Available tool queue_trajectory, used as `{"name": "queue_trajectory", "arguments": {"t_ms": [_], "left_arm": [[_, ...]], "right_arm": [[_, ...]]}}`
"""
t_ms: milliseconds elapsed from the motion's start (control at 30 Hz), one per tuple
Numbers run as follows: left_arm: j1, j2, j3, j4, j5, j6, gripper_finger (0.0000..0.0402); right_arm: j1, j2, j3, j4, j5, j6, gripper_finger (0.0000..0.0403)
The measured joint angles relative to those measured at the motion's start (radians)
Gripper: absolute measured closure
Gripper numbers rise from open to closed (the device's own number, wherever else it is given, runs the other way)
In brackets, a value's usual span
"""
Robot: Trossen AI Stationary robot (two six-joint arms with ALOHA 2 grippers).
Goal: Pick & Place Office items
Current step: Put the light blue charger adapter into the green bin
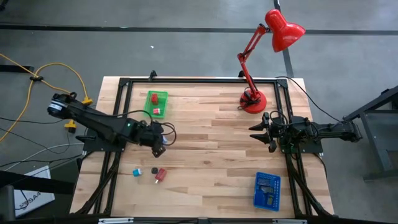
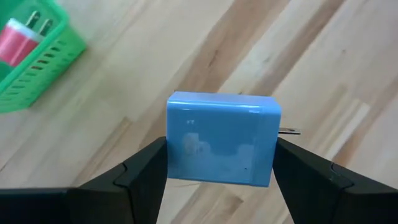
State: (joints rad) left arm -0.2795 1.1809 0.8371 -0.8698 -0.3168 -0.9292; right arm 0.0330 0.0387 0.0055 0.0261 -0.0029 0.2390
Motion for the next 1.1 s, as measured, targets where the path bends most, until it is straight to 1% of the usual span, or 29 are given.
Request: {"name": "queue_trajectory", "arguments": {"t_ms": [100,200,467,600,700,900,1000,1100], "left_arm": [[0.054,-0.002,0.0,-0.001,0.001,0.011,0.0151],[0.135,-0.019,0.0,0.002,0.001,0.03,0.0151],[0.438,-0.042,0.0,0.003,0.013,0.126,0.0151],[0.581,-0.041,0.0,0.004,0.063,0.175,0.0151],[0.67,-0.041,0.0,0.009,0.071,0.202,0.0151],[0.8,-0.029,0.0,0.052,0.071,0.234,0.0151],[0.839,0.005,0.0,0.056,0.071,0.235,0.0151],[0.852,0.063,0.0,0.062,0.069,0.236,0.0151]], "right_arm": [[0.0,0.0,0.0,0.0,0.0,0.0,0.0256],[0.0,0.0,0.0,0.0,0.0,0.0,0.0256],[0.0,0.0,0.0,0.0,0.0,0.0,0.0256],[0.0,0.0,0.0,0.0,0.0,0.0,0.0256],[0.0,0.0,0.0,0.0,0.0,0.0,0.0256],[0.0,0.0,0.0,0.0,0.0,0.0,0.0256],[0.0,0.0,0.0,0.0,0.0,0.0,0.0256],[0.0,0.0,0.0,0.0,0.0,0.0,0.0256]]}}
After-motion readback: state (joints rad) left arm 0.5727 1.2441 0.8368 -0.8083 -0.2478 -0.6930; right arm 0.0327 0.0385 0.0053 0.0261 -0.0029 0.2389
